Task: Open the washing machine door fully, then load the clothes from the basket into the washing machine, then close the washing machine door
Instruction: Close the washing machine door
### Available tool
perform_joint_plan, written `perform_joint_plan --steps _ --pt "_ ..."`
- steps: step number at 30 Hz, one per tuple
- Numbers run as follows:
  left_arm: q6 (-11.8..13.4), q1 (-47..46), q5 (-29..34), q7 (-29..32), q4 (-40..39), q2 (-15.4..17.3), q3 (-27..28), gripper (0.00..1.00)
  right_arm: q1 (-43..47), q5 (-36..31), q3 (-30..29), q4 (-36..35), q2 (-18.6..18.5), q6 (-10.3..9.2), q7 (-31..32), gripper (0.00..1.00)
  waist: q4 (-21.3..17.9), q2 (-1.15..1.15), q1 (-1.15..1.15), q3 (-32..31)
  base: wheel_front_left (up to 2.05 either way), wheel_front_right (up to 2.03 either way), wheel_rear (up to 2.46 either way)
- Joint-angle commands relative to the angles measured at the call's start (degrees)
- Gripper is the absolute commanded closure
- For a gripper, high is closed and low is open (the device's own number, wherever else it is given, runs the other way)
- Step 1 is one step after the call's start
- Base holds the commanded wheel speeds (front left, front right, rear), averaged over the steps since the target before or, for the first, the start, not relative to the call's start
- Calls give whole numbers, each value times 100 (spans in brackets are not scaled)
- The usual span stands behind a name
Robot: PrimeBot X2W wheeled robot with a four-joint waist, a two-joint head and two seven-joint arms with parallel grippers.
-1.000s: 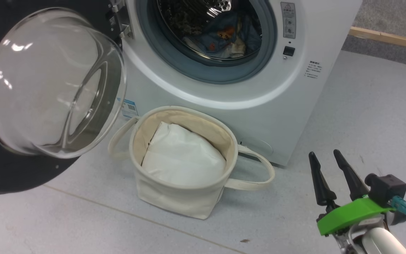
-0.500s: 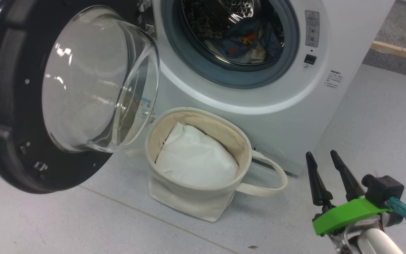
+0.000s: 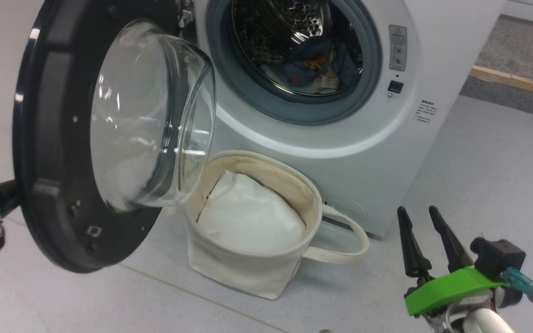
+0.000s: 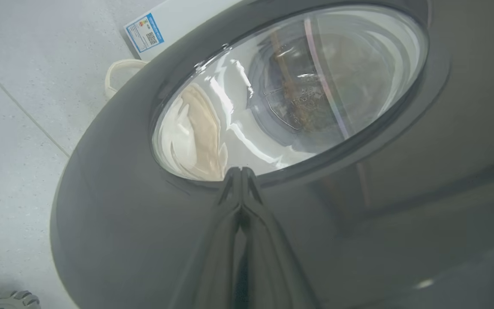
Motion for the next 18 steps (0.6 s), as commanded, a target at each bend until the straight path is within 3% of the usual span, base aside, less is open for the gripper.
perform_joint_plan --steps 1,10,15,18 --pt "-39 -45 -159 112 -336 107 34 100 -56 -4 33 -196 8 3 -71 0 -50 0 0 -7 0 0 0" --pt "-34 575 -393 327 -1545 -685 -247 100 72 -20 -12 -268 98 3 -71 0 -477 0 0 -88 0 0 0" --pt "210 880 -465 437 -2299 -1050 -289 100 130 -22 -52 -293 97 3 -71 0 -771 0 0 -109 0 0 0" --pt "482 1161 -506 503 -2945 -1277 -293 100 150 -24 -51 -308 105 3 -71 0 -1036 0 0 -99 0 0 0"
